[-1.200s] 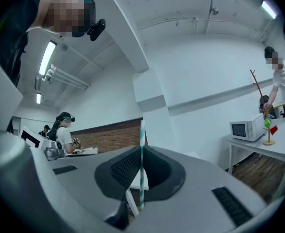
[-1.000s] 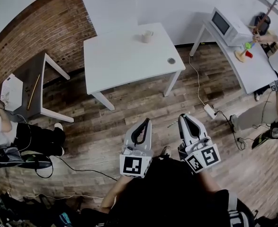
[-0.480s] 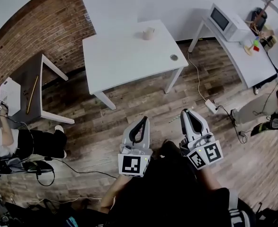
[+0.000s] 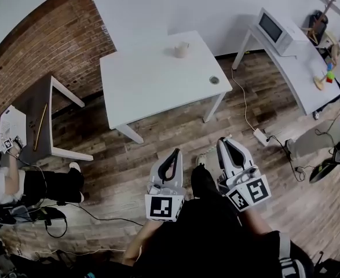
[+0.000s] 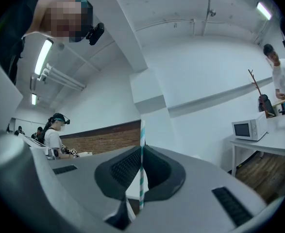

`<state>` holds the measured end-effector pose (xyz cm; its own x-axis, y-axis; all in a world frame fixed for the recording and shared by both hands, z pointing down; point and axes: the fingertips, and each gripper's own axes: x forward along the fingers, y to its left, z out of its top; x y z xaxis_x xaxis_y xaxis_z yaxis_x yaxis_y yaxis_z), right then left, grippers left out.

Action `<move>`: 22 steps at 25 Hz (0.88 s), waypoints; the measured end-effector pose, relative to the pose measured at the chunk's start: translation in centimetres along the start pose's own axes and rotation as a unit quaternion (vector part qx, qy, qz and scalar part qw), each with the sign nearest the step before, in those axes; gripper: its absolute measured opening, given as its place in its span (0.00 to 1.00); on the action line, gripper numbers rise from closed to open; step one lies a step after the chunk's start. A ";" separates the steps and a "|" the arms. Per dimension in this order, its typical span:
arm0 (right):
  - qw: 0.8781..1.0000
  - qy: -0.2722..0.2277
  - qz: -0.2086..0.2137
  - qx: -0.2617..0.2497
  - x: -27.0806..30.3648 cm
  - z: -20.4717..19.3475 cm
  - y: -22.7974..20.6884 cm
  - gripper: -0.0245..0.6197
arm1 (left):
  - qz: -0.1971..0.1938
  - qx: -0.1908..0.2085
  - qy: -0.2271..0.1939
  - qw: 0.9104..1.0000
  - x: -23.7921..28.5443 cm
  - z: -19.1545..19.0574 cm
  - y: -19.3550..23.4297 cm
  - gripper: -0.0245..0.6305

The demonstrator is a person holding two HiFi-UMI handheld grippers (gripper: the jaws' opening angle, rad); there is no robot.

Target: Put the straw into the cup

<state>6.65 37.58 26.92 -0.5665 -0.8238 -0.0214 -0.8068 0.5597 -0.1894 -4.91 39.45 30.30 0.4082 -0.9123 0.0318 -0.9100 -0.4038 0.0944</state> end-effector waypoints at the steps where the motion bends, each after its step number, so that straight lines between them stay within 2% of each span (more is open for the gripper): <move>1: 1.000 0.000 0.002 -0.002 0.5 0.1 -0.6 0.06 | -0.001 0.000 0.000 1.000 0.8 0.0 0.0 0.04; 22: 0.999 0.020 0.038 0.013 12.9 2.4 -16.6 0.06 | 0.022 0.008 0.026 0.999 21.8 -0.1 1.1 0.04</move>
<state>13.16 17.47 27.42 -0.6321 -0.7749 0.0021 -0.7573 0.6171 -0.2138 2.96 19.12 31.23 0.3712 -0.9244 0.0879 -0.9278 -0.3652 0.0769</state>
